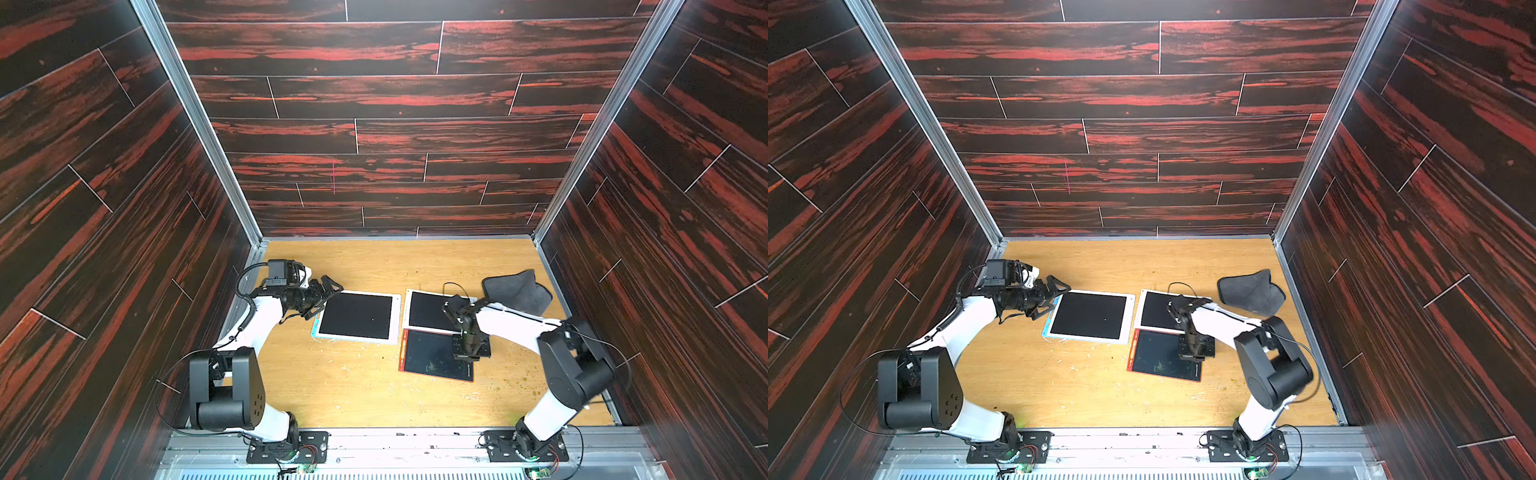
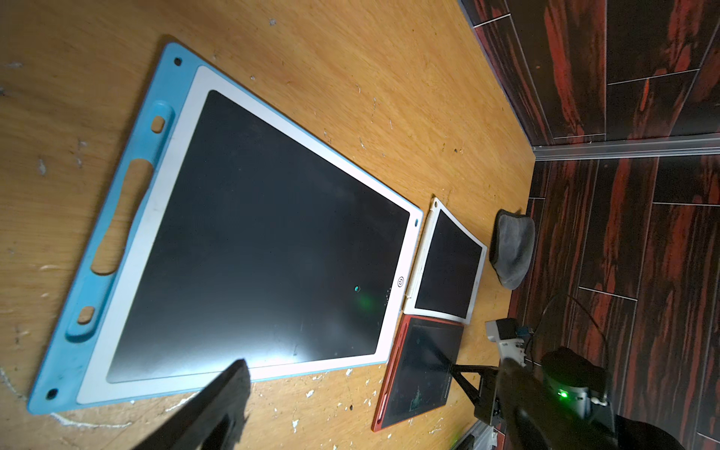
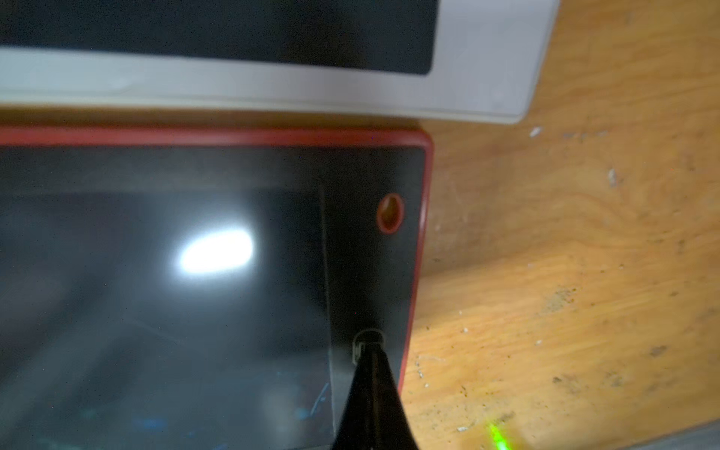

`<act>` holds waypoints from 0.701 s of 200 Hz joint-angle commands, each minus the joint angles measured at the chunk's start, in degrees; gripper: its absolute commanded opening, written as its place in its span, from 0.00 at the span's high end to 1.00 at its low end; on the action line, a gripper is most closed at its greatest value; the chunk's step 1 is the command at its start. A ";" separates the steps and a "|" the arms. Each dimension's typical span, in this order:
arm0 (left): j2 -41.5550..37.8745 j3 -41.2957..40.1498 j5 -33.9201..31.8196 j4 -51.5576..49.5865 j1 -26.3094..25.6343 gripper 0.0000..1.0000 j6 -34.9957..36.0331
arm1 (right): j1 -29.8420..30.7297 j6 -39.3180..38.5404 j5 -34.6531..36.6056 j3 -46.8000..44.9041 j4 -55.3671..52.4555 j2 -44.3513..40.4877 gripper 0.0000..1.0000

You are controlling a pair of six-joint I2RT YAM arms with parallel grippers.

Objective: Wipe the drawing tablet
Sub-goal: Press the button on the drawing tablet.

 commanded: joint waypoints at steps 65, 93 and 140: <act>-5.17 -0.99 2.58 1.73 0.27 0.00 -0.89 | -5.41 0.12 -25.33 -4.79 21.25 14.07 0.97; -5.16 -0.95 2.61 2.00 0.28 0.00 -1.14 | -9.46 3.25 -31.84 -10.61 29.37 9.34 0.97; -4.84 -0.21 1.60 0.64 0.27 0.00 0.04 | -9.35 2.96 -18.57 -9.05 20.91 -0.45 0.97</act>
